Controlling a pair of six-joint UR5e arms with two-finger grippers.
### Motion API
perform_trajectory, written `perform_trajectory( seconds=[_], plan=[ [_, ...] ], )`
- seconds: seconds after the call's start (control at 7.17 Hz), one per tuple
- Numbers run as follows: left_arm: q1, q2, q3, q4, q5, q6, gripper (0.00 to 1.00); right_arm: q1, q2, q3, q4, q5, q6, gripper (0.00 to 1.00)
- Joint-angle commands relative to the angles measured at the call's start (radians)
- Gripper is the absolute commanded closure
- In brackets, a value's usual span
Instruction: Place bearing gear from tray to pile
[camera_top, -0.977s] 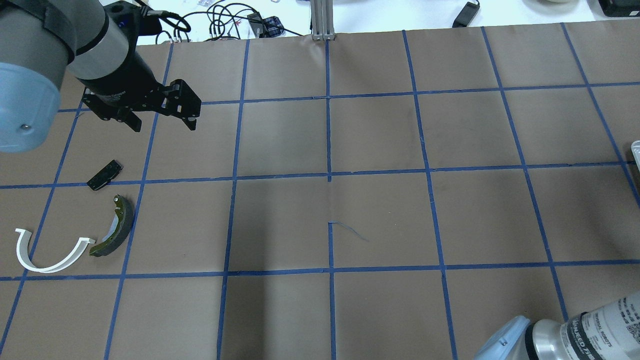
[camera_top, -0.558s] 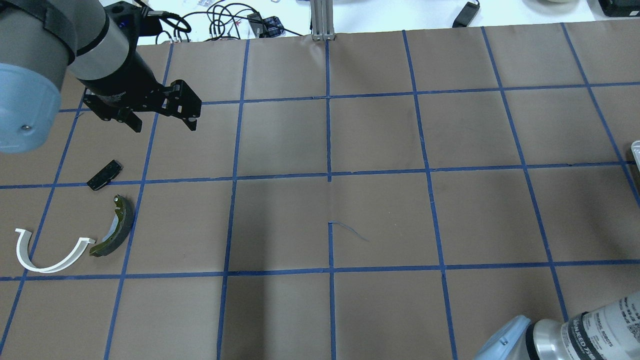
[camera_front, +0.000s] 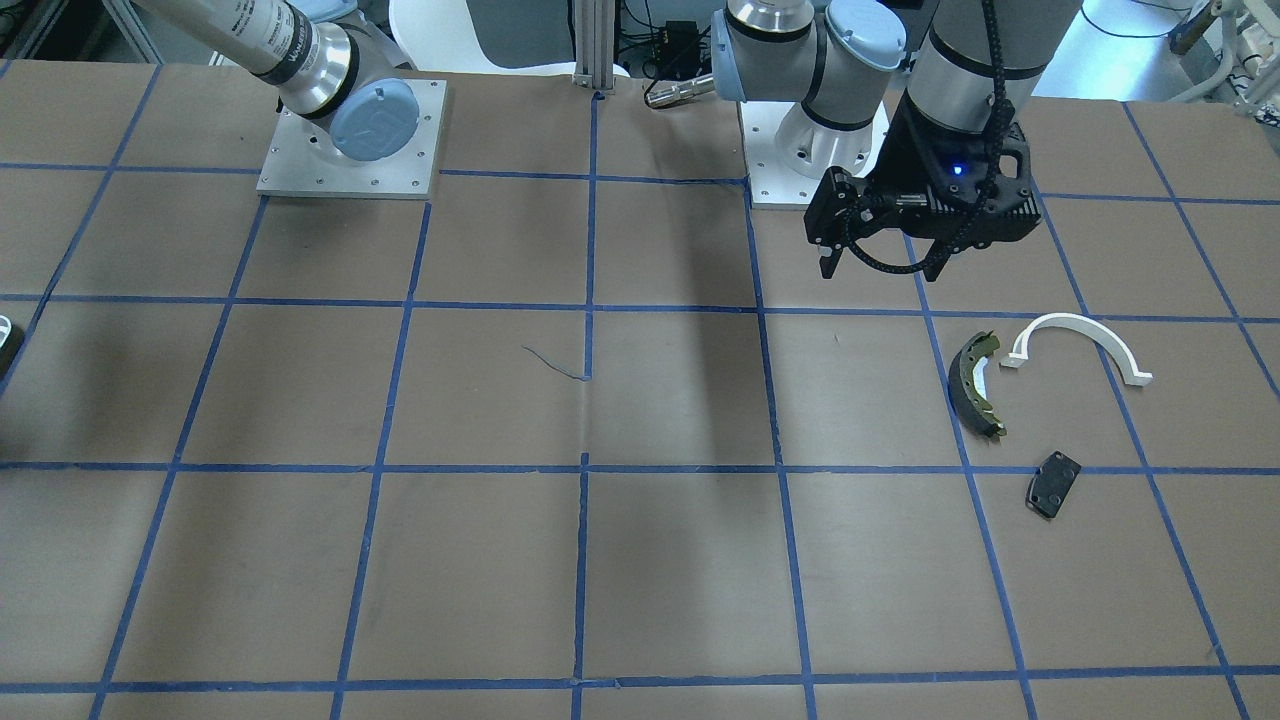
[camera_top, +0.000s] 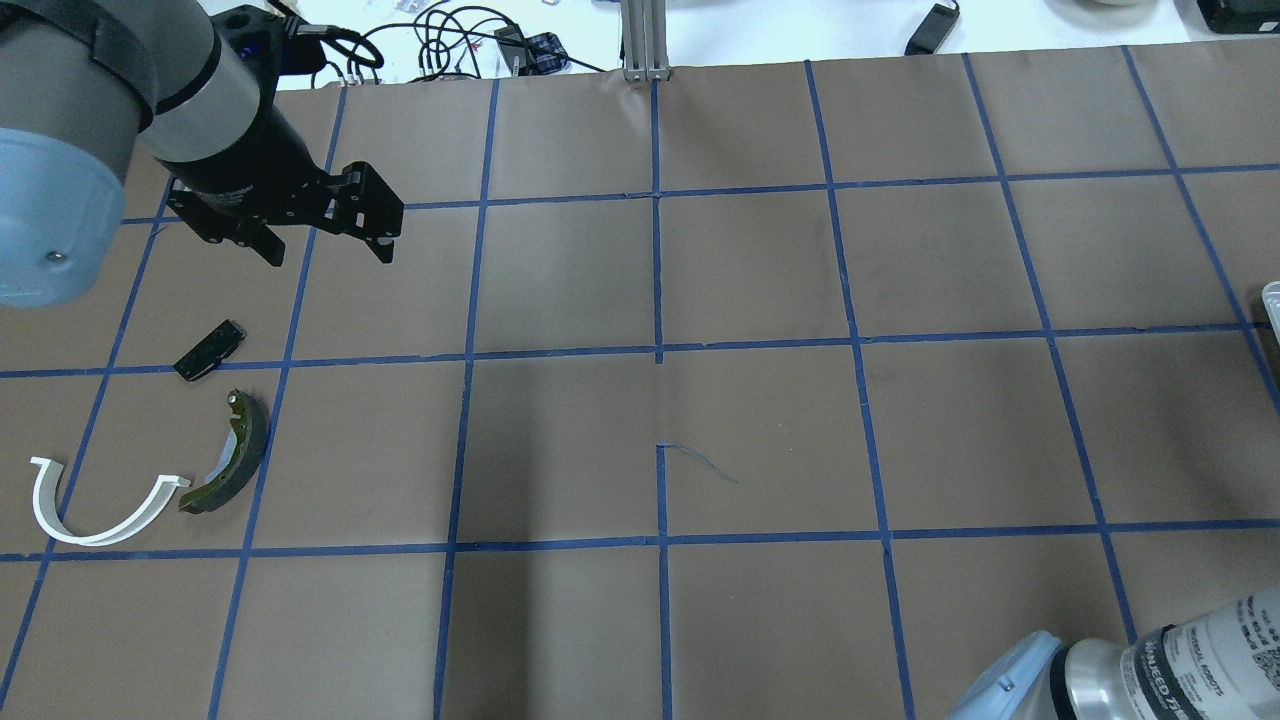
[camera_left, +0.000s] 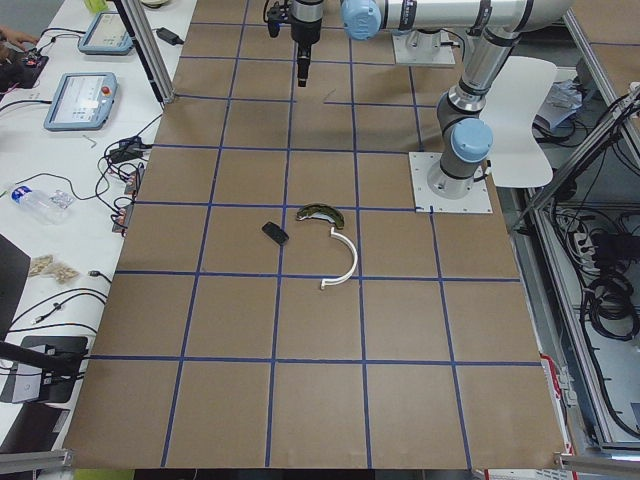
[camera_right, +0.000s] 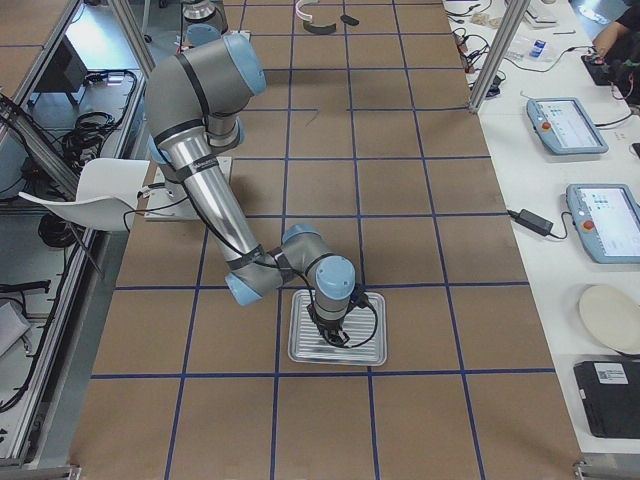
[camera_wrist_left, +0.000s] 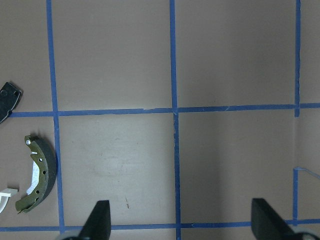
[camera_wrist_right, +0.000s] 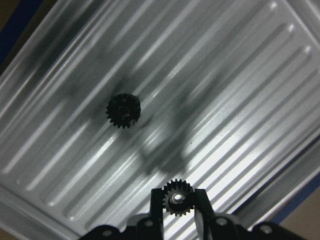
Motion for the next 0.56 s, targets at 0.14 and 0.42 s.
perform_trajectory(
  seconds=[0.14,0.42],
  plan=[
    [0.000,0.002,0.001,0.000,0.002,0.001,0.00,0.175,-0.121,0.016,0.048,0.008,0.137,0.94],
    [0.000,0.002,0.001,0.000,0.002,0.001,0.00,0.297,-0.272,0.135,0.169,0.011,0.386,0.93]
  ],
)
